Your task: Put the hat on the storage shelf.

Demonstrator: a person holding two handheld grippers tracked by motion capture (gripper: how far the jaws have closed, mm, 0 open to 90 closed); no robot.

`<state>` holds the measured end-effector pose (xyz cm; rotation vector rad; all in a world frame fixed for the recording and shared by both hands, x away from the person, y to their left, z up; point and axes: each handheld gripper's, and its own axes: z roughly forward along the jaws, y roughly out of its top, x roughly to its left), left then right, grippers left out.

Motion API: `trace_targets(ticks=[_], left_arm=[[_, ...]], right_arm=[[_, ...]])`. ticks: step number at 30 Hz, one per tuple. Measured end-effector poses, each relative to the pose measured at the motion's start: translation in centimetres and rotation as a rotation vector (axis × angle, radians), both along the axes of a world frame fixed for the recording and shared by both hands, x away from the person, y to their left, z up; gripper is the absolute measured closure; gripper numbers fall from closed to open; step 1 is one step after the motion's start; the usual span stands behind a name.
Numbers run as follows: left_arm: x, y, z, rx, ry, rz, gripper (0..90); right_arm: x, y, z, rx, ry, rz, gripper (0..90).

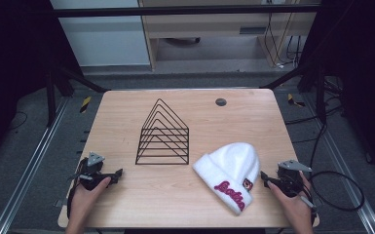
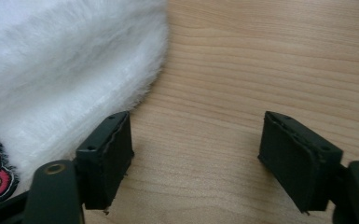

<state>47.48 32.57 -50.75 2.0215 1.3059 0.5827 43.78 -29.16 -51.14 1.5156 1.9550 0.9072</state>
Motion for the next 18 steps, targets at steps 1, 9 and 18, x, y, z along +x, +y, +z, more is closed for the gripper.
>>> trace_targets(ticks=[1,9,18], left_arm=[[0.0,0.0,0.0,0.000,0.002,-0.003,5.4],[0.0,-0.1,0.0,0.008,0.010,-0.017,2.3],[0.0,-0.1,0.0,0.008,0.010,-0.014,2.3]], right_arm=[[0.0,0.1,0.0,0.002,0.002,0.000,22.8],[0.3,0.1,0.6,-0.014,0.022,0.045,19.3],[3.3,0.5,4.7,-0.060,0.106,0.123,22.2]])
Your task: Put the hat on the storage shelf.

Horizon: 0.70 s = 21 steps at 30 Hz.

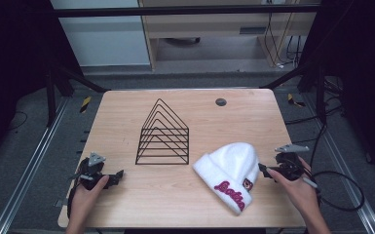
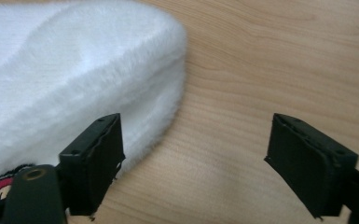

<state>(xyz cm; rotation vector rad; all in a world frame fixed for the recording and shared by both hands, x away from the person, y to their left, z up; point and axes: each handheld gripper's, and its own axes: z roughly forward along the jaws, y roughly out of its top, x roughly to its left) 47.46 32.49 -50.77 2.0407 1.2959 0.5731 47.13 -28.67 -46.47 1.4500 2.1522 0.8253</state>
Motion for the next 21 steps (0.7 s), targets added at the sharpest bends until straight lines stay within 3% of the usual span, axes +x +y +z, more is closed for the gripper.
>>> trace_targets(ticks=[1,5,12,16,21], left_arm=[[0.0,0.0,0.0,0.000,0.001,0.001,2.3],[0.0,0.0,0.0,0.000,0.000,0.001,2.3],[0.0,0.0,0.0,-0.004,-0.001,0.003,2.3],[0.0,0.0,0.0,-0.004,-0.001,0.003,2.3],[0.0,0.0,0.0,-0.005,-0.001,0.002,2.2]], right_arm=[[0.9,0.4,0.8,-0.033,0.024,0.017,26.4],[2.5,1.2,2.2,-0.073,0.038,0.039,34.6],[4.9,2.7,4.0,-0.077,0.041,0.089,45.7],[5.8,3.4,4.1,-0.071,0.050,0.103,49.4],[6.9,3.9,3.1,-0.063,0.106,0.114,50.1]])
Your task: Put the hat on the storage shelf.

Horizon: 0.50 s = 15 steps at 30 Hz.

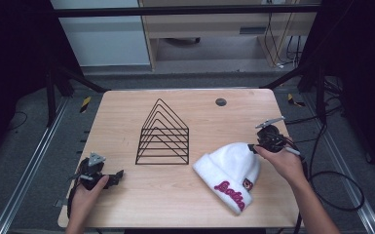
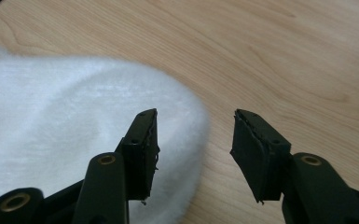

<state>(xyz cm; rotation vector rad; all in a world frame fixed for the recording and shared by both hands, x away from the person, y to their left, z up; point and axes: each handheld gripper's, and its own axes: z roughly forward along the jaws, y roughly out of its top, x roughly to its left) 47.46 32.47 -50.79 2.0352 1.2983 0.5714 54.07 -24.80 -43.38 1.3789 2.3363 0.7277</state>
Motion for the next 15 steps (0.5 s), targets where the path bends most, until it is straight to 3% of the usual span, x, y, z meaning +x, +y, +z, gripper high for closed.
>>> trace_targets(ticks=[15], left_arm=[[0.0,0.0,0.0,0.000,0.000,0.000,2.2]], right_arm=[[1.5,1.1,-3.2,0.002,0.102,-0.008,49.2]])
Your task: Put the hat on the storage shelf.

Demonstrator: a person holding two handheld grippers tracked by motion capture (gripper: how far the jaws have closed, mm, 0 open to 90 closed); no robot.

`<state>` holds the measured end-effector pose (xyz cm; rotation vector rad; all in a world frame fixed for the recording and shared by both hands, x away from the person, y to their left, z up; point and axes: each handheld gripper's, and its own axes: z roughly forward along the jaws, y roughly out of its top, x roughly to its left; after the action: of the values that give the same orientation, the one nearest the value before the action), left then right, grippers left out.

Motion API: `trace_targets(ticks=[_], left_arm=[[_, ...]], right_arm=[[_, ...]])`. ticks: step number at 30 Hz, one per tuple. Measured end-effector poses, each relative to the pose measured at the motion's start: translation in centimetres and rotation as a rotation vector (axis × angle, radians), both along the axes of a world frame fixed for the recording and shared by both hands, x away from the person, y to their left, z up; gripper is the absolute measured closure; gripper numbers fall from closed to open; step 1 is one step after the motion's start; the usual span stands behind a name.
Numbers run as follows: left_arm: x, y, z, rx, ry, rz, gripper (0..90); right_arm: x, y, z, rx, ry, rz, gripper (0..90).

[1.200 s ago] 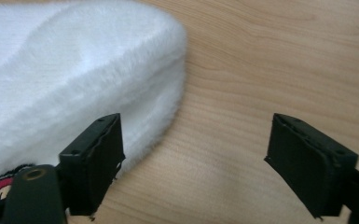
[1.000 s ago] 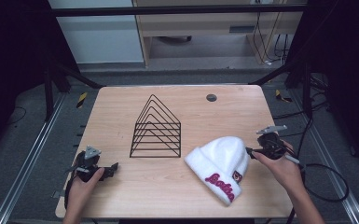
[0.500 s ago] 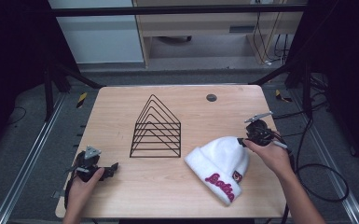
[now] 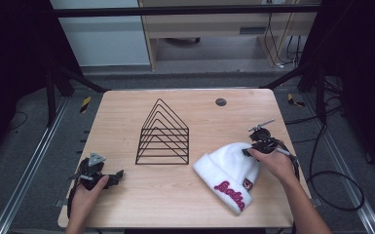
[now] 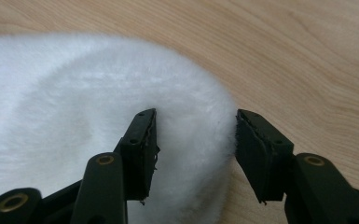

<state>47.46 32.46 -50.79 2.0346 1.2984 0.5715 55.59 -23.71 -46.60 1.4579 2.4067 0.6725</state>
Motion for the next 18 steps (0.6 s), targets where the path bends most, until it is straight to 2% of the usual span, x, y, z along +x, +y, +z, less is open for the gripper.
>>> trace_targets(ticks=[9,12,13,18], left_arm=[[0.00,0.00,0.00,0.000,0.000,0.000,2.2],[0.00,0.00,0.00,0.000,0.000,0.000,2.2],[0.00,0.00,0.00,0.000,0.000,0.000,2.2],[0.00,0.00,0.00,0.000,0.000,0.000,2.2]], right_arm=[[0.04,-0.03,-0.70,0.013,0.017,0.000,53.0],[-0.03,0.06,-0.75,0.026,0.034,-0.007,56.6],[0.00,-0.03,-0.85,0.011,0.019,0.009,58.2],[-0.03,0.20,-0.86,0.018,0.029,0.011,64.5]])
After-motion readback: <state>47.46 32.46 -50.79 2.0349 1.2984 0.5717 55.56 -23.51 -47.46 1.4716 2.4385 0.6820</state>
